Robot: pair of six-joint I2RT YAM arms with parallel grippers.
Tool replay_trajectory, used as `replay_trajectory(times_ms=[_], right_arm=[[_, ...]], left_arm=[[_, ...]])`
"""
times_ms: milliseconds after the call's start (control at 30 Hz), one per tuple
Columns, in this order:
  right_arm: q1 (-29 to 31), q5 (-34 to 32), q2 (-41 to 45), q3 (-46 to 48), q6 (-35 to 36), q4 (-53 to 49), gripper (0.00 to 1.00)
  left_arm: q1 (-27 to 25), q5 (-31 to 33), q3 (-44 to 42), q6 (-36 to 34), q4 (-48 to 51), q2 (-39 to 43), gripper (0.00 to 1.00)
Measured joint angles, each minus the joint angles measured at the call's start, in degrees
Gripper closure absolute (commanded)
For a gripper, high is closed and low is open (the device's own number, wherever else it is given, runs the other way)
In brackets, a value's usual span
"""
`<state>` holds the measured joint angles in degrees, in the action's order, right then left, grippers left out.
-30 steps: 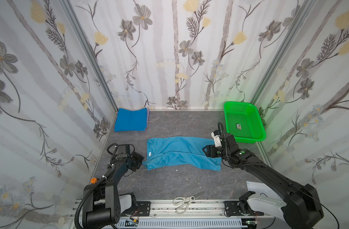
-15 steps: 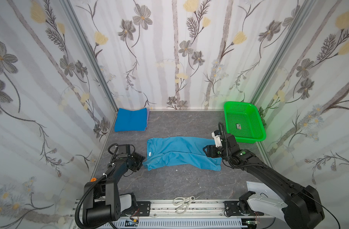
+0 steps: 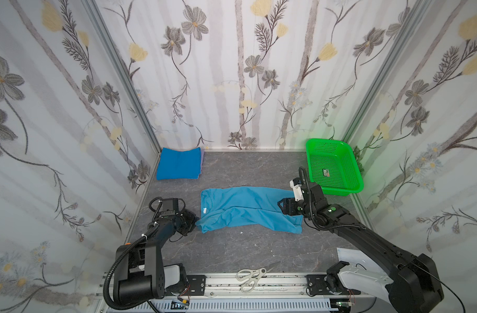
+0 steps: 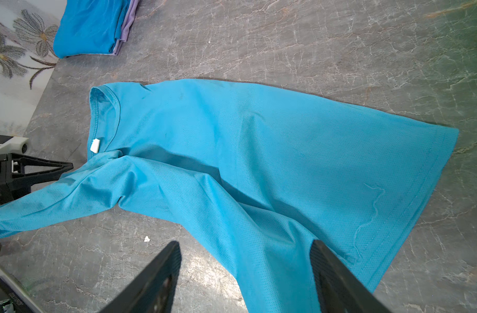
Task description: Fold and stack the t-shirts
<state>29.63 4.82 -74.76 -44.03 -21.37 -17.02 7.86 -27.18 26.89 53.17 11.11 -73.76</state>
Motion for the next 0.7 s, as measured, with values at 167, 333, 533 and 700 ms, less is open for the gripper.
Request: replay_trajectory(times_ms=[167,333,533,700], right_arm=[[-0.2,0.0,0.2,0.9,0.0,-0.1,0.23],[-2.5,0.0,0.1,5.2,-1.7,-1.4,0.2],[-8.9,0.8,4.1,12.4,-5.4,-2.1,0.18],[-11.4,4.5,6.9,15.5,-5.9,0.9,0.17]], left_arm=[[0.0,0.1,0.4,0.1,0.1,1.0,1.0],[0.0,-0.1,5.9,-3.9,1.2,3.5,1.0],[-0.2,-7.3,12.1,-10.1,-0.2,5.4,1.0],[-1.6,-14.3,12.5,-10.8,-6.3,12.5,1.0]])
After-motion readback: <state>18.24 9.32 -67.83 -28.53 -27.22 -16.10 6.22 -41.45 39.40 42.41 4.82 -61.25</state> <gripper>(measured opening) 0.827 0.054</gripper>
